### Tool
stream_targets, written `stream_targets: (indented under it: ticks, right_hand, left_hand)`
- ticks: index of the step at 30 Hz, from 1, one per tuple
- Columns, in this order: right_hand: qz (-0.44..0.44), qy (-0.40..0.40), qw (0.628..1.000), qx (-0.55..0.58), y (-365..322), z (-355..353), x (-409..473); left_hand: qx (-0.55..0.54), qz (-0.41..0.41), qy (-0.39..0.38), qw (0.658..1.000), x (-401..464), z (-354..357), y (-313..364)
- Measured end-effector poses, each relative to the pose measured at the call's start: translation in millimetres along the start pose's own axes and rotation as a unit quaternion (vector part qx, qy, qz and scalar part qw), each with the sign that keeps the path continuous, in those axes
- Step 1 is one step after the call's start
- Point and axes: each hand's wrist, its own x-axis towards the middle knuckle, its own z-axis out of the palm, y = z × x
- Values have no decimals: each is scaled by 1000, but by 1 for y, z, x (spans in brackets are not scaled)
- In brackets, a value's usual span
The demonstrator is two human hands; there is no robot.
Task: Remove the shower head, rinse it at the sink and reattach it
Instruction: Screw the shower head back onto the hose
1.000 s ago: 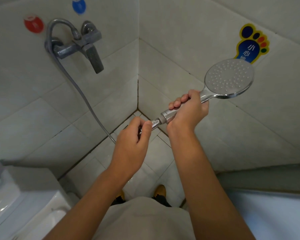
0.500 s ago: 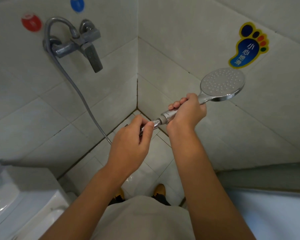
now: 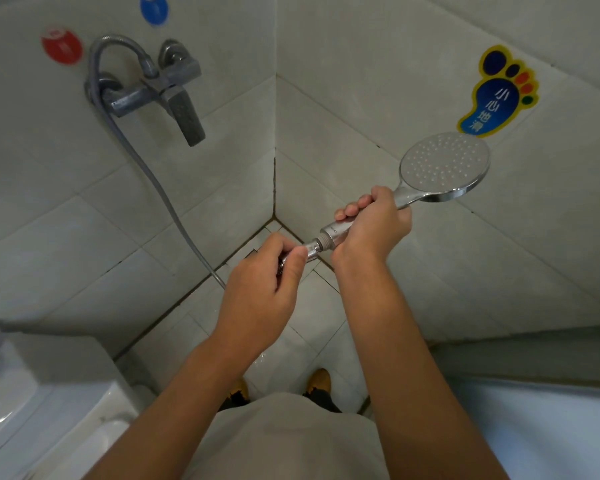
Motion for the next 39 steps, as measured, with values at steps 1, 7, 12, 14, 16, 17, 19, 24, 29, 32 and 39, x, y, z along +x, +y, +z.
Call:
stream_targets:
  ticks: [1,7,12,14,16,17,19,24,29,32,39]
  right_hand:
    - [-3,-5,1000,4,0,0,-1]
    - [-1,-17,1000,12,-2,2,-1]
    - [11,-5,1000,5,-1,3,2]
    - [13,-2,1000,2,0,4,3]
    - [12,-1,1000,-3,0,4,4]
    - [10,-2,1000,-6,0,4,4]
    - [4,-6,1000,-10,1,5,3]
    - [-10,-14,1000,-13,1,7,2]
    - [-17,-10,1000,-19,2,8,2]
    - [-20,-8,1000,-21,4,9,2]
    - [-20,-11,999,-30,6,8,1]
  left_hand:
    - [-13,-6,-1,1000,0,0,0]
    - [-74,-35,-11,997,0,1,1]
    - [-54,-19,-16,998,2,1,0]
    - [-23,-5,-11,1000,3,1,-1]
    - [-4,-2,-11,1000,4,0,-2]
    - [0,-3,-12,1000,4,-1,-3]
    - [3,-5,-12,1000,5,-1,-3]
    - [-24,-24,0,999,6,1,-3]
    - [-66,-59,19,996,5,4,1]
    - [-74,-68,22,995,6,6,1]
    - [-76,-71,16,994,7,4,1]
